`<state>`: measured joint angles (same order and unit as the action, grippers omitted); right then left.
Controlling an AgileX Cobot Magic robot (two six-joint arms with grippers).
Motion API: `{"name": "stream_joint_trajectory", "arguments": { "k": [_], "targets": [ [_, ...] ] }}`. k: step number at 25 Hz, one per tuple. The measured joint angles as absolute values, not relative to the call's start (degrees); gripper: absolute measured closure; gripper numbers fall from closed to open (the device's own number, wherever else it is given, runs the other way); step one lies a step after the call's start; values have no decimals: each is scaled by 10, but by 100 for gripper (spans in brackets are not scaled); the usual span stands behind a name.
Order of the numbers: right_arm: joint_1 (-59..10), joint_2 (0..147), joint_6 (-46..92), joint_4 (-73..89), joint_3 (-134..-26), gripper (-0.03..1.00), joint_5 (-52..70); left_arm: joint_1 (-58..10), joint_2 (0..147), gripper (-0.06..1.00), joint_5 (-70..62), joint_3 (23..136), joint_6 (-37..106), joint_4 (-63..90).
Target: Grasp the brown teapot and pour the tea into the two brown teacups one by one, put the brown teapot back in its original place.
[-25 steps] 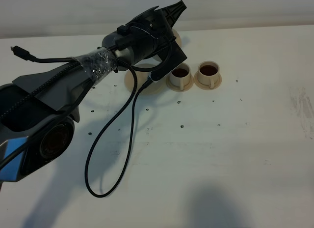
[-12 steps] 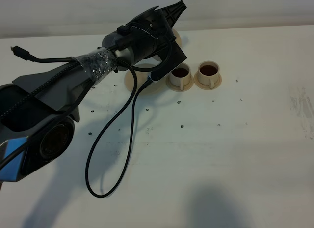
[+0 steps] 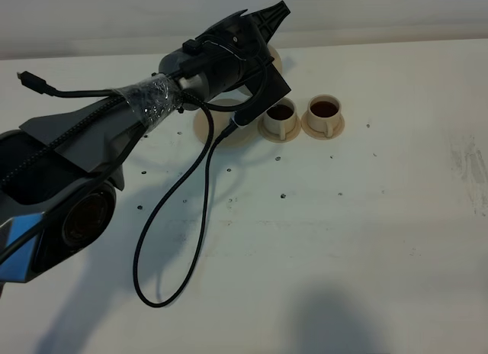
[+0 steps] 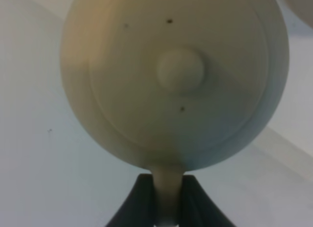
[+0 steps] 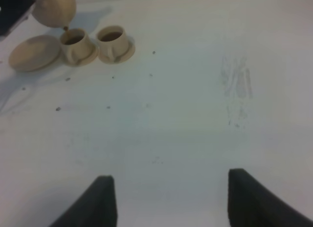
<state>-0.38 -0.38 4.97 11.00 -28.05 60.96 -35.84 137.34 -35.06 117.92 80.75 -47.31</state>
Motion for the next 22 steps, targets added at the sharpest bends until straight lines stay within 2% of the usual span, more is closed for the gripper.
{"name": "stream_joint_trajectory", "arguments": {
  "k": [12,22],
  "targets": [
    [-4,-4,50,110,-281,45,610,-361,1373,84,-394,1179,792,-461],
    [-4,-4,50,110,-281,45,610,-361,1373,84,-415,1179,715,-435]
  ]
}}
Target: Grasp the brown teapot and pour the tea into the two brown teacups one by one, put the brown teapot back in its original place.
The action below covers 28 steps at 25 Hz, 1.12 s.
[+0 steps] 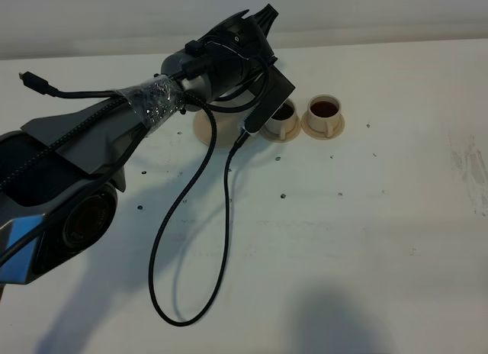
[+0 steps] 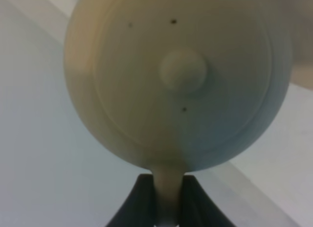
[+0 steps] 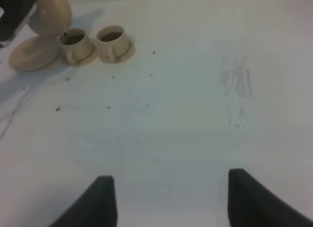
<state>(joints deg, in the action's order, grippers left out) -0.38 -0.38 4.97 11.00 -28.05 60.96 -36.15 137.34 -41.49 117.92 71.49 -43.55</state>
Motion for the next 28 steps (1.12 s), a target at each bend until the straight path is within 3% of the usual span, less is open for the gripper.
{"name": "stream_joint_trajectory", "arguments": {
  "k": [28],
  "targets": [
    [-4,-4,50,110,-281,45,610,-359,1306,84,-665,1179,548,-285]
  ]
}}
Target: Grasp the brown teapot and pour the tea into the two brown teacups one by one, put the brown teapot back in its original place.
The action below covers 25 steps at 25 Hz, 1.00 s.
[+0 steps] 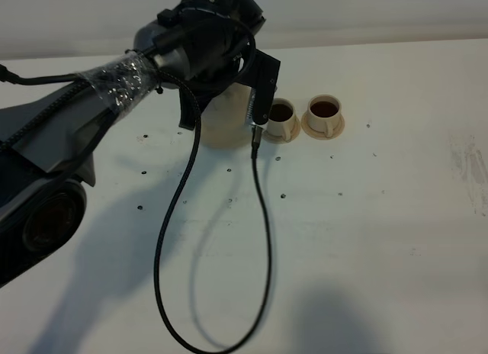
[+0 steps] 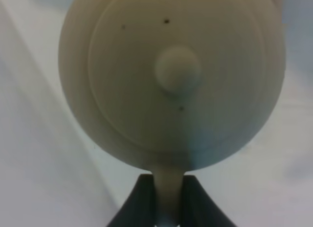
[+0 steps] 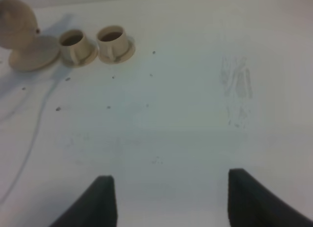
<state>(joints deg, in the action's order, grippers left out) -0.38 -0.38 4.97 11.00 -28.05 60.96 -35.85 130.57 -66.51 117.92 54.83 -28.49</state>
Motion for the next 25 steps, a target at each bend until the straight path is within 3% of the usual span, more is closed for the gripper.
{"name": "stream_joint_trajectory", "arguments": {
  "k": [16,25],
  "targets": [
    [-4,-4,50,110,-281,45,610,-355,1292,84,-684,1179,251,-90],
    [-4,-4,50,110,-281,45,610,-354,1292,84,-684,1179,209,-62]
  ]
}}
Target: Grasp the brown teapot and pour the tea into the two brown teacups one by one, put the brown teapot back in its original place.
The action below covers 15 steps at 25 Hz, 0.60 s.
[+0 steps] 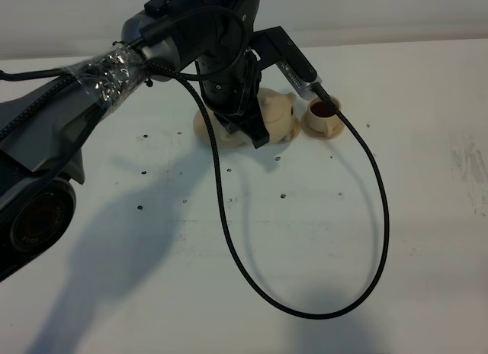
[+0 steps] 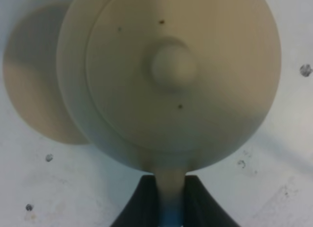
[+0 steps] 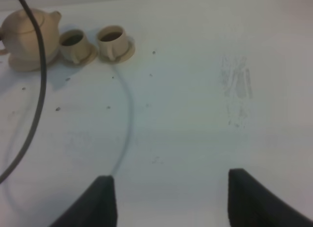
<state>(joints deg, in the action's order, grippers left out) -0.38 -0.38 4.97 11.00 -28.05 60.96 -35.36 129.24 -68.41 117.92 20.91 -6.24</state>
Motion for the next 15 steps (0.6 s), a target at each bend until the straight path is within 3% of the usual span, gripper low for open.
{"name": "stream_joint_trajectory", "arguments": {
  "k": [15],
  "targets": [
    [-4,-4,50,110,-281,45,610,-352,1288,84,-654,1088,188,-47]
  ]
}}
